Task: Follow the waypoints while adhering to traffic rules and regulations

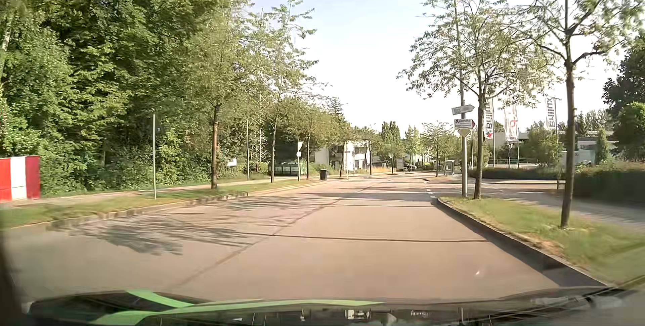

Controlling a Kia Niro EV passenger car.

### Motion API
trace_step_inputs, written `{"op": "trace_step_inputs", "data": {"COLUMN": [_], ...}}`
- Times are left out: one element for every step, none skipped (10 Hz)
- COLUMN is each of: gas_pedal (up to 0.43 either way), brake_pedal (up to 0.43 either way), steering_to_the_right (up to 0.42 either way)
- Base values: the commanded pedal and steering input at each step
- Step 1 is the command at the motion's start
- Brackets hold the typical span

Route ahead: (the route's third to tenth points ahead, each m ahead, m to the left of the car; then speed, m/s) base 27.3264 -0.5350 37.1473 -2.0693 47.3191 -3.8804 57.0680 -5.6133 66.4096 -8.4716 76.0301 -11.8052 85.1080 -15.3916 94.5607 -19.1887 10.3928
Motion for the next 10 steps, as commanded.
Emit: {"op": "trace_step_inputs", "data": {"gas_pedal": [0.138,0.138,0.138,0.138,0.138,0.138,0.138,0.138,0.138,0.138], "brake_pedal": [0.0,0.0,0.0,0.0,0.0,0.0,0.0,0.0,0.0,0.0], "steering_to_the_right": [0.033,0.034,0.032,0.032,0.032,0.031,0.032,0.032,0.032,0.032]}}
